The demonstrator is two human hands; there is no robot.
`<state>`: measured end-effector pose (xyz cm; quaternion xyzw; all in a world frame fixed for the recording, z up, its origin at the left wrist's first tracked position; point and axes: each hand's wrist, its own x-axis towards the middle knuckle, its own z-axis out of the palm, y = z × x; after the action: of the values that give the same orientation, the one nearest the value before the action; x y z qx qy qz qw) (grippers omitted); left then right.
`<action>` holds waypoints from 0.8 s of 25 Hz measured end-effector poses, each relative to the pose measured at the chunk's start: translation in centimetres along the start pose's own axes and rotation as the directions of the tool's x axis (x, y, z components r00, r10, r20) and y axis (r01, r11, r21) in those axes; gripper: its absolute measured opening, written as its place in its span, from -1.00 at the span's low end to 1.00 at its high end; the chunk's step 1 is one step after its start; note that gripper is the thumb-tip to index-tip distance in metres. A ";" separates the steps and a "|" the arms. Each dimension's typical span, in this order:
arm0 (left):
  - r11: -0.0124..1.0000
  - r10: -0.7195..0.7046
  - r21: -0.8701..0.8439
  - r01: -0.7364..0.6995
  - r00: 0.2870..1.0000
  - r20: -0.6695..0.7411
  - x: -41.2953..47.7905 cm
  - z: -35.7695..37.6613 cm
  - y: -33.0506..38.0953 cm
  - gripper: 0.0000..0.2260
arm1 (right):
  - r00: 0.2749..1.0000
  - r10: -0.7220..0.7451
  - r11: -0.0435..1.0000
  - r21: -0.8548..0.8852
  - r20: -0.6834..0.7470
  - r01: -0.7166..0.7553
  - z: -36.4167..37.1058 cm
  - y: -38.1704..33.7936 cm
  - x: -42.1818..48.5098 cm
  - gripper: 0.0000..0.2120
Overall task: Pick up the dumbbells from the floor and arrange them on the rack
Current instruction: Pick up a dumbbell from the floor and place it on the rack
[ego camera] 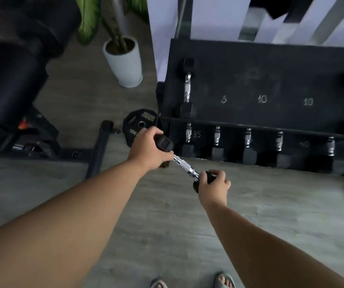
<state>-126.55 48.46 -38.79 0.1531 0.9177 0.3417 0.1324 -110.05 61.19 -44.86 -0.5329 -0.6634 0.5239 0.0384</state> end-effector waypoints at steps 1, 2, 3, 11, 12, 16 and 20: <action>0.998 0.057 0.012 -0.058 0.998 0.020 0.3 -1.5 2.9 -0.42 | 0.999 0.021 0.999 0.051 -0.024 -0.020 -1.4 -1.6 -0.9 -0.69; 0.994 0.101 0.023 -0.102 0.994 0.045 0.5 -2.6 5.5 -0.42 | 0.999 0.034 0.994 0.102 -0.042 -0.029 -2.5 -2.9 -1.6 -0.69; 0.990 0.138 0.032 -0.140 0.988 0.076 0.8 -3.4 7.7 -0.42 | 0.997 0.046 0.987 0.160 -0.055 -0.037 -3.5 -4.0 -2.1 -0.69; 0.915 0.356 0.093 -0.392 0.895 0.270 6.7 -2.8 25.0 -0.21 | 0.979 0.184 0.823 0.559 -0.092 -0.102 -11.2 -11.0 2.2 -0.71; 0.904 0.367 0.118 -0.411 0.887 0.281 7.8 -2.2 26.2 -0.23 | 0.977 0.198 0.805 0.583 -0.085 -0.113 -11.7 -11.5 3.5 -0.70; 0.814 0.406 0.281 -0.509 0.843 0.352 12.9 -0.3 30.1 -0.30 | 0.970 0.227 0.777 0.617 -0.083 -0.129 -12.3 -13.7 8.4 -0.70; 0.747 0.410 0.388 -0.540 0.833 0.371 18.3 1.3 31.9 -0.27 | 0.967 0.251 0.786 0.593 -0.050 -0.173 -10.4 -16.5 12.6 -0.59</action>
<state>-136.80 78.96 -20.93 0.4550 0.8765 0.1037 0.1180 -120.07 79.35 -34.46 -0.5984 -0.4024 0.6682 0.1830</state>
